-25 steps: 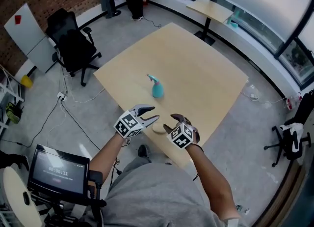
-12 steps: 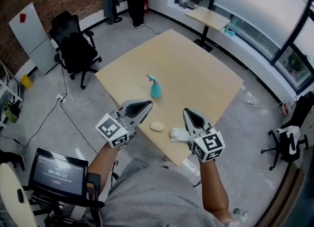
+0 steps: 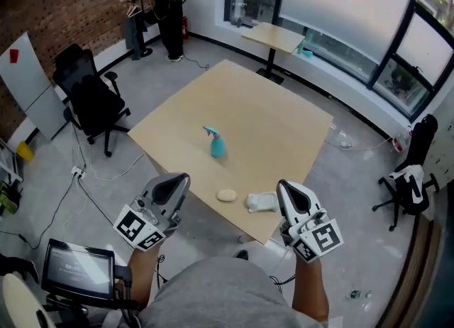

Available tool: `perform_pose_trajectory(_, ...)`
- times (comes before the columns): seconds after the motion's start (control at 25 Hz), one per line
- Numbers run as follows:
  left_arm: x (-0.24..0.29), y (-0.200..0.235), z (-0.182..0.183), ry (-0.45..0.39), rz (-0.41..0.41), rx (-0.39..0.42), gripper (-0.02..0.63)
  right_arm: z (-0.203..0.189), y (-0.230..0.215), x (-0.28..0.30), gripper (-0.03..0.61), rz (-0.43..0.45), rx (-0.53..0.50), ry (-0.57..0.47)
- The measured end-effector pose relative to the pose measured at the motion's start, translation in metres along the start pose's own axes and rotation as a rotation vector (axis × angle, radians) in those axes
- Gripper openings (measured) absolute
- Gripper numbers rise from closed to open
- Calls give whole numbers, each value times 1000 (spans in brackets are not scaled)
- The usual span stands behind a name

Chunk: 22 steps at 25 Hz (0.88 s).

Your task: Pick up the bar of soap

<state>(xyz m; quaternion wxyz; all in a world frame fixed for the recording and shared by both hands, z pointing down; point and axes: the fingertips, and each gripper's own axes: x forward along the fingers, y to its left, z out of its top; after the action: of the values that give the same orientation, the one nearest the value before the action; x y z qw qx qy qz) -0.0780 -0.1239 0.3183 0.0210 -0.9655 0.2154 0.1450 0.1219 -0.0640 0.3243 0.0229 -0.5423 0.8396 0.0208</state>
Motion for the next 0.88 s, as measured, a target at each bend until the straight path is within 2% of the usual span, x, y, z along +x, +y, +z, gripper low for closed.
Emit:
perform_pose_trajectory(0.36, -92, 18, 14, 26, 16, -17, 5, -3, 73, -15, 5, -64, -1, 12)
perform_pose_trajectory(0.68, -114, 21, 15, 26, -27, -16, 5, 5, 95, -26, 5, -133, -32, 17)
perform_pose_trajectory(0.88, -123, 19, 16, 15, -41, -22, 5, 7, 106, -27, 5, -145, -46, 20)
